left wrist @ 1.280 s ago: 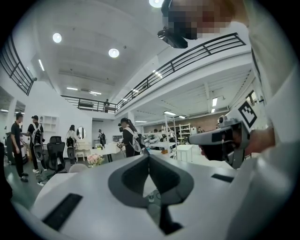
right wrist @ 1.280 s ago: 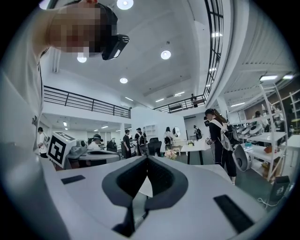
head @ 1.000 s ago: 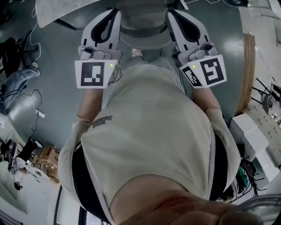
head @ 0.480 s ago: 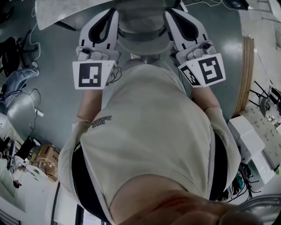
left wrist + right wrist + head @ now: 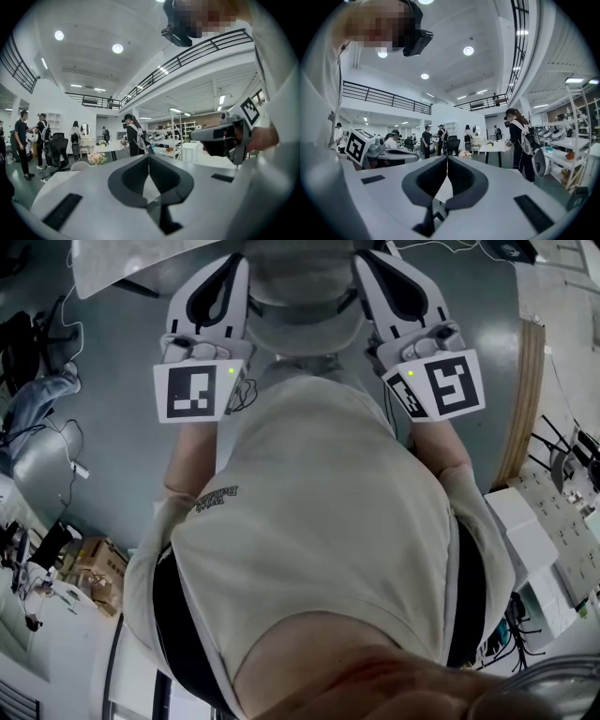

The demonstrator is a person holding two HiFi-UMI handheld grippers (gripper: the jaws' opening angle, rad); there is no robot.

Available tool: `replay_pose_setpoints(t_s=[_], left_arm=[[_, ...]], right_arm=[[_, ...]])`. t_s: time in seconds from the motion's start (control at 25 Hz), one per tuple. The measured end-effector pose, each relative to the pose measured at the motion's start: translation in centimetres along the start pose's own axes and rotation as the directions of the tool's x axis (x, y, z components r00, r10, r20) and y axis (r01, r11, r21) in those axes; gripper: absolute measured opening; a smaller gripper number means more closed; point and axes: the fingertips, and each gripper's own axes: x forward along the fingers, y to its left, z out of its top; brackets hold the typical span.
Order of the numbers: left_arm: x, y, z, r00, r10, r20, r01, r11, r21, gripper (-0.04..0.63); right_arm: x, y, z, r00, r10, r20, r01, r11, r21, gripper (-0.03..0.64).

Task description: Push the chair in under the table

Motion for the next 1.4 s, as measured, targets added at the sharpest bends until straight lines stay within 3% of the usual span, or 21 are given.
replay_pose_setpoints(t_s=[0.24,0.36,0.48,0.56,0.68,0.8,0.92,1.04,1.24,1.4], left_arm=[[0.9,0.2,-2.1,0.998,0.007,-0.069,-0.007,1.000,0.003,0.011],[1.7,0.5,-3.9,0.992,-0.028,-0.124,0.030,0.999,0.014,0.011],[2.6,0.1,-6.4,0.976,-0.079,-0.202,0.086,0.996,0.024,0.011],[3.1,-0.9,-8.3,0.954,-0.138,-0.267,0.153,0.988,0.035,0.011],[3.3,-3.0,-11.7,0.891,-0.246,-0.381,0.281,0.959,0.038,0.012],[3.4,-4.6,-14.3,0.843,-0.338,-0.419,0.369,0.929,-0.008,0.028],[3.2,-6.2,-16.6,0.799,-0.404,-0.445,0.443,0.896,-0.018,0.140],[2.4,-8.5,-20.4,0.719,-0.454,-0.526,0.528,0.849,-0.011,0.181],[-0.2,-12.1,-27.0,0.570,-0.512,-0.642,0.654,0.756,-0.022,0.222],[-2.7,-14.0,-31.5,0.476,-0.561,-0.678,0.697,0.710,-0.098,0.225]], right_arm=[[0.4,-1.4,-2.1,0.998,-0.018,-0.057,0.019,1.000,0.018,0.011],[1.0,-1.6,-3.0,0.996,-0.009,-0.086,0.012,0.999,0.041,0.011],[1.5,-1.8,-4.7,0.991,0.005,-0.133,-0.001,1.000,0.030,0.011],[1.6,-1.8,-6.6,0.983,0.029,-0.182,-0.026,0.999,0.021,0.014],[1.7,-1.0,-10.4,0.951,0.095,-0.296,-0.094,0.995,0.015,0.167],[1.6,-0.1,-14.4,0.905,0.138,-0.402,-0.149,0.989,0.002,0.214],[1.0,1.1,-18.8,0.849,0.195,-0.492,-0.206,0.978,0.032,0.246],[-0.7,1.9,-23.4,0.778,0.246,-0.579,-0.256,0.964,0.065,0.258],[-3.8,4.7,-30.8,0.610,0.353,-0.709,-0.365,0.920,0.145,0.262],[-5.3,6.3,-34.7,0.524,0.401,-0.752,-0.413,0.891,0.188,0.262]])
